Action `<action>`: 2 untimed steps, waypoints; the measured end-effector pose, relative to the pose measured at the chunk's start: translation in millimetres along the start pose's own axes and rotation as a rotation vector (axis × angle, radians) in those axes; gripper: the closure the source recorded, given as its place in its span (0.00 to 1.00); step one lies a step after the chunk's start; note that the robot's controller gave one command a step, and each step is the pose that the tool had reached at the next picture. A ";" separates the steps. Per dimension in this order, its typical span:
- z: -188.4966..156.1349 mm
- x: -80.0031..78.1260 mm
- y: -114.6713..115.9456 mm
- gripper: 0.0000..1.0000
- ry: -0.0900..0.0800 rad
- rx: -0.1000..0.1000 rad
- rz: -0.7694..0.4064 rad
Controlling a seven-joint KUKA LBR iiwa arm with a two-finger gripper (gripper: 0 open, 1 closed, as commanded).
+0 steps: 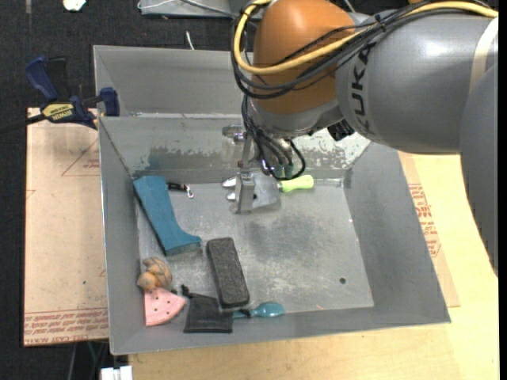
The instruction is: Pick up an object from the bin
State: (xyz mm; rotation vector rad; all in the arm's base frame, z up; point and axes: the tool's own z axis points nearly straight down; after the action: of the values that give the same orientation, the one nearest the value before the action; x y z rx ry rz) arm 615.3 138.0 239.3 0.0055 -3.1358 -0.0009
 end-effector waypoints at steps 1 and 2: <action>-5.5 -1.1 -0.8 0.00 -0.008 -0.001 0.003; 70.3 27.5 -5.9 0.00 -0.008 -0.003 0.081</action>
Offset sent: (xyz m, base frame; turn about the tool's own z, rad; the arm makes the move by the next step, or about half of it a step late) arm -0.0390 -0.0080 -0.0975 0.1093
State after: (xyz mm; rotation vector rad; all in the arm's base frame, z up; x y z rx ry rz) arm 587.4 132.1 169.2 -0.1212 -3.1413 -0.0054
